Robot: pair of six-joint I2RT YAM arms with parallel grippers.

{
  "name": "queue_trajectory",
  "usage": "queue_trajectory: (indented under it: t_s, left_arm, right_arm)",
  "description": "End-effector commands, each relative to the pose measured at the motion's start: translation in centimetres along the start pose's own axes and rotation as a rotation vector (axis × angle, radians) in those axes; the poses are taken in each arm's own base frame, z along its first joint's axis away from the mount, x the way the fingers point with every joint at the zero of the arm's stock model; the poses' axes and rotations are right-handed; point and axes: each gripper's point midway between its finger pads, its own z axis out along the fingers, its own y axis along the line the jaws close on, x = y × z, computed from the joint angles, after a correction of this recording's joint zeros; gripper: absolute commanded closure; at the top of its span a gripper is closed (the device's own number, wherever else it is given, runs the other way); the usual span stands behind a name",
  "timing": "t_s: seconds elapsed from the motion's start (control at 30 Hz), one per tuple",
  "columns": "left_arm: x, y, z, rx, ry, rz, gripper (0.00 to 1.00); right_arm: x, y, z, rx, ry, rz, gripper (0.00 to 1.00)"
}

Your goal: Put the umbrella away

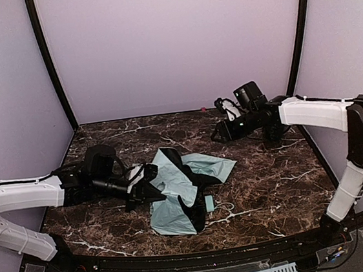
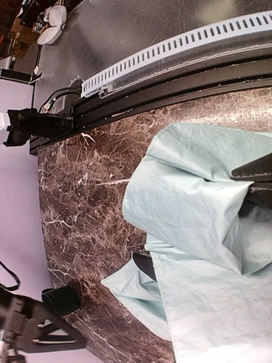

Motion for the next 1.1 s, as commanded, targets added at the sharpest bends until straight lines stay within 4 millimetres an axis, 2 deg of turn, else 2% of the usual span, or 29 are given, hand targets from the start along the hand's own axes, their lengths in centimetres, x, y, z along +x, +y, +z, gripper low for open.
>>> queue_trajectory:
  t_s: [0.0,0.03,0.13,0.2,0.27,0.3,0.33,0.37,0.47,0.53,0.57,0.63,0.7,0.77,0.8,0.9,1.0,1.07]
  left_arm:
    - [-1.0,-1.2,-0.5,0.046,-0.035,0.059,1.00]
    - [-1.0,-1.4,-0.5,0.053,-0.029,0.063,0.98]
    - [-1.9,-2.2,-1.0,0.107,-0.014,0.049,0.62]
    - [-4.8,-3.5,-2.5,0.177,-0.066,0.055,0.39]
    - [-8.5,-4.7,-4.5,0.212,-0.168,0.099,0.26]
    - [-9.9,-4.4,-5.2,0.176,-0.221,0.104,0.20]
    - [-10.6,-3.4,-5.4,0.102,-0.257,0.101,0.13]
    - [-10.9,-1.5,-5.5,-0.007,-0.274,0.089,0.07]
    - [-7.2,3.2,-4.0,-0.173,-0.126,-0.056,0.01]
    - [-4.0,4.7,-2.4,-0.203,0.007,-0.100,0.01]
    - [-2.8,5.3,-1.8,-0.217,0.051,-0.105,0.01]
    - [-1.3,5.8,-0.9,-0.218,0.089,-0.086,0.01]
    - [-1.0,5.2,0.1,-0.164,0.078,-0.063,0.01]
    - [-1.5,4.2,0.9,-0.081,0.039,-0.062,0.04]
    - [-1.8,3.6,1.3,-0.046,0.020,-0.062,0.11]
    - [-2.3,1.7,2.3,0.031,-0.011,-0.030,0.45]
    - [-3.1,-0.8,3.2,0.102,-0.036,0.050,0.80]
    - [-3.5,-2.0,3.6,0.140,-0.042,0.076,0.93]
  right_arm:
    - [7.0,-5.2,3.7,0.068,0.313,0.004,0.37]
    - [7.7,-4.9,4.2,0.029,0.361,0.001,0.31]
    - [9.1,-4.6,5.1,-0.017,0.442,-0.011,0.28]
    - [9.5,-4.7,5.3,-0.033,0.452,-0.015,0.28]
    - [9.7,-4.2,5.5,-0.070,0.449,-0.009,0.28]
    - [9.9,-3.8,5.6,-0.092,0.454,-0.005,0.30]
    - [10.1,-3.6,5.7,-0.109,0.461,-0.003,0.32]
    - [10.2,-3.4,5.7,-0.125,0.467,0.003,0.35]
    - [10.4,-2.0,5.4,-0.206,0.471,0.024,0.49]
    - [10.2,-0.9,5.0,-0.264,0.467,0.039,0.67]
    - [10.0,-0.4,4.8,-0.293,0.459,0.042,0.78]
    - [9.2,0.8,4.3,-0.347,0.438,0.047,0.94]
    - [7.8,2.0,3.6,-0.397,0.395,0.046,1.00]
    - [6.1,3.2,2.9,-0.428,0.351,0.051,1.00]
    - [5.3,4.0,2.6,-0.450,0.326,0.050,1.00]
    - [3.1,7.2,1.5,-0.554,0.262,0.061,1.00]
    - [1.9,10.4,1.1,-0.626,0.234,0.054,1.00]
    - [1.1,12.2,0.9,-0.658,0.214,0.052,1.00]
